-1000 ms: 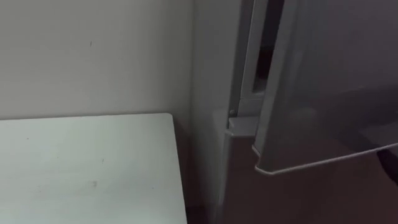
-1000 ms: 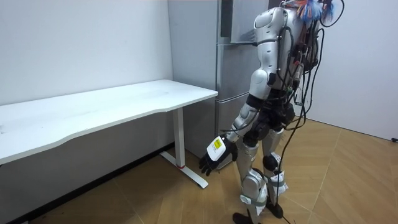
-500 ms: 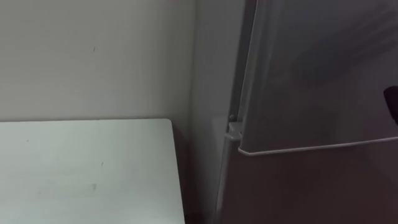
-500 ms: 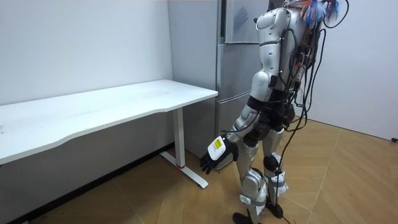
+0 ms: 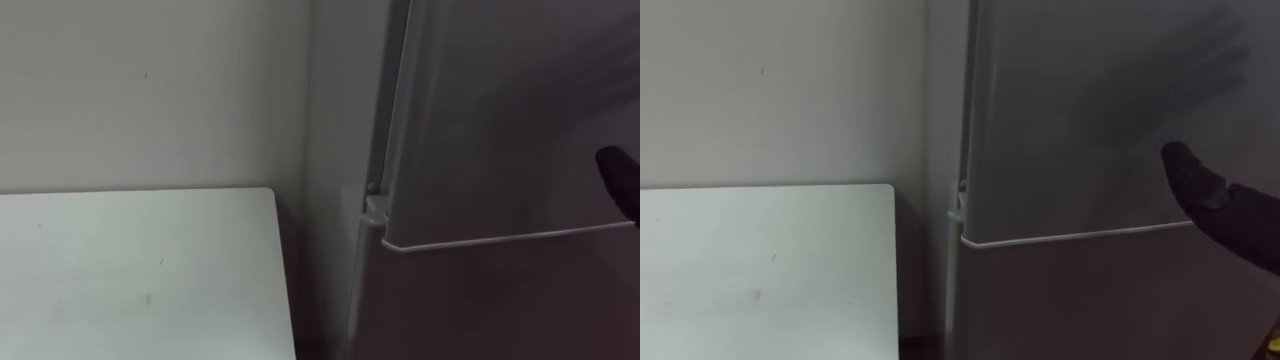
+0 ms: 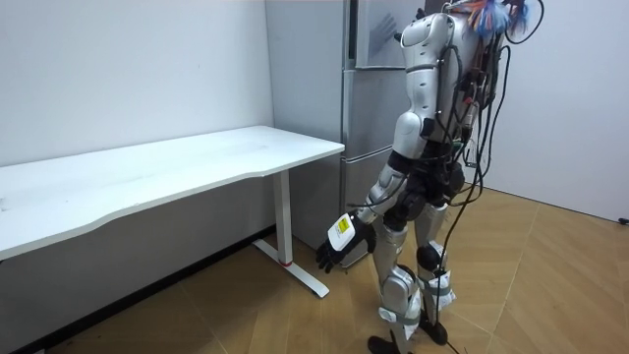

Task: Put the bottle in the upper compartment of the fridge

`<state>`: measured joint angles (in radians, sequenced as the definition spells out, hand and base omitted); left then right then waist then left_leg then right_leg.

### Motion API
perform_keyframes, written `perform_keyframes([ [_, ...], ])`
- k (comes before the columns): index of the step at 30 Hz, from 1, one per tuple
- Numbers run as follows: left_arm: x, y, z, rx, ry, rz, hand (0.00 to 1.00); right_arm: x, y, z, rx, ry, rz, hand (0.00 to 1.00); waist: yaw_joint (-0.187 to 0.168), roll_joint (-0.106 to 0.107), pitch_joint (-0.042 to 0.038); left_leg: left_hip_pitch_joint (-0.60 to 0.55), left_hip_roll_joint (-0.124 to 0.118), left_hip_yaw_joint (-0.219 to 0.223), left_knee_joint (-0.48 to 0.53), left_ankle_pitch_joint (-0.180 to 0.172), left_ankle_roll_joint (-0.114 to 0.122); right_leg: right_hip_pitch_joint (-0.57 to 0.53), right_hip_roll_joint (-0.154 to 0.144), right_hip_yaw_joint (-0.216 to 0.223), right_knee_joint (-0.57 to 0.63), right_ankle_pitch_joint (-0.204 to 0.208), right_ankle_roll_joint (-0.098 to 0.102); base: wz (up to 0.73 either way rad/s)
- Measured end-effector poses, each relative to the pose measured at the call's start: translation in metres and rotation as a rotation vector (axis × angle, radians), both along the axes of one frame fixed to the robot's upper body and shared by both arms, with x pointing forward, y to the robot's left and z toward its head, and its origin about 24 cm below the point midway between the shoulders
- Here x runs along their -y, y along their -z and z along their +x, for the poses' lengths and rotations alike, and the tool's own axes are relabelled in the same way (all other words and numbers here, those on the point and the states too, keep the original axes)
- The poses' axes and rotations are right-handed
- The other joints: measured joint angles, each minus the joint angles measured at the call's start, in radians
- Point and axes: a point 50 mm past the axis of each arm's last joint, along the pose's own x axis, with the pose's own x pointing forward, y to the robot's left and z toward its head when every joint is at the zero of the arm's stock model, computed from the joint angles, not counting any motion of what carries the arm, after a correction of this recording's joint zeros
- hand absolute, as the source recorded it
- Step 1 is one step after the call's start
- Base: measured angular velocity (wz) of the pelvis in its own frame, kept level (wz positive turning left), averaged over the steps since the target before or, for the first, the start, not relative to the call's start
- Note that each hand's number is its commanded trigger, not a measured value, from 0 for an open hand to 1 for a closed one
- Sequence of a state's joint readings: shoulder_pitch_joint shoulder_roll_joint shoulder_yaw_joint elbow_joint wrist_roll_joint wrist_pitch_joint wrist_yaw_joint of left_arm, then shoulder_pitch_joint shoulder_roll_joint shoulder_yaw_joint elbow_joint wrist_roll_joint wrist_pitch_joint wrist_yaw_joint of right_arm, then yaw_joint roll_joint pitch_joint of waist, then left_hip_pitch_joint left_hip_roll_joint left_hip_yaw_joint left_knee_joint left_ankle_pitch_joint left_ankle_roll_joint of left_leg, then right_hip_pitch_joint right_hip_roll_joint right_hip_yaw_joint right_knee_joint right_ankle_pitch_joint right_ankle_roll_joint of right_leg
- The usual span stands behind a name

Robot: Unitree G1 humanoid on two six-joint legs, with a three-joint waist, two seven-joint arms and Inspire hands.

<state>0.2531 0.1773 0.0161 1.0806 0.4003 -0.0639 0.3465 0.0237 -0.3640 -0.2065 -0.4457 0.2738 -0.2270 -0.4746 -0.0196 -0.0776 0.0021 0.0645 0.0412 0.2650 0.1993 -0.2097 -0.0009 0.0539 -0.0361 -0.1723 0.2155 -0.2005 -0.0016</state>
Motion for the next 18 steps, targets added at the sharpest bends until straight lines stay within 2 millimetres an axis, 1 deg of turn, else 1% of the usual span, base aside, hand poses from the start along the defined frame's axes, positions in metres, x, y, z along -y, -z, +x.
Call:
perform_keyframes([
  [3,0.0,0.0,0.003,-0.001,0.008,0.005,0.0,-0.004,0.003,0.004,-0.016,-0.033,0.002,0.0,0.007,0.001,-0.0004,0.002,0.001,-0.006,-0.001,0.0,-0.001,0.005,0.003,-0.001,-0.013,0.005,-0.001,0.0],
  [5,0.0,0.0,0.005,0.001,0.009,0.006,0.0,-0.008,0.009,0.008,-0.052,-0.062,-0.005,0.0,0.007,0.0,0.0029,0.008,0.0,-0.013,-0.003,0.0,-0.001,0.016,0.003,-0.008,-0.02,0.007,0.0,0.07],
  [8,-0.001,-0.001,0.006,0.003,0.01,0.009,0.0,-0.009,0.01,0.01,-0.054,-0.071,-0.004,0.0,0.008,0.001,0.0046,0.018,-0.001,-0.015,-0.013,-0.001,-0.001,0.032,0.004,-0.008,-0.032,0.009,0.001,0.02],
  [12,-0.003,-0.001,0.006,0.002,0.024,0.015,0.0,-0.009,0.012,0.011,-0.061,-0.066,-0.005,0.0,0.009,-0.002,0.0048,0.019,-0.001,-0.014,-0.013,-0.001,-0.002,0.033,0.004,-0.009,-0.032,0.009,0.001,0.0],
  [13,-0.004,-0.001,0.006,-0.002,0.033,0.016,0.0,-0.009,0.012,0.011,-0.063,-0.064,-0.007,0.0,0.01,0.001,0.0064,0.019,-0.001,-0.014,-0.013,-0.001,-0.002,0.033,0.004,-0.009,-0.032,0.009,0.001,0.0],
  [18,-0.004,-0.001,0.006,-0.015,0.031,0.014,0.0,-0.008,0.014,0.012,-0.071,-0.057,-0.009,0.0,0.02,0.001,0.0052,0.02,-0.001,-0.014,-0.012,0.0,-0.002,0.034,0.004,-0.008,-0.03,0.009,0.0,0.0],
])
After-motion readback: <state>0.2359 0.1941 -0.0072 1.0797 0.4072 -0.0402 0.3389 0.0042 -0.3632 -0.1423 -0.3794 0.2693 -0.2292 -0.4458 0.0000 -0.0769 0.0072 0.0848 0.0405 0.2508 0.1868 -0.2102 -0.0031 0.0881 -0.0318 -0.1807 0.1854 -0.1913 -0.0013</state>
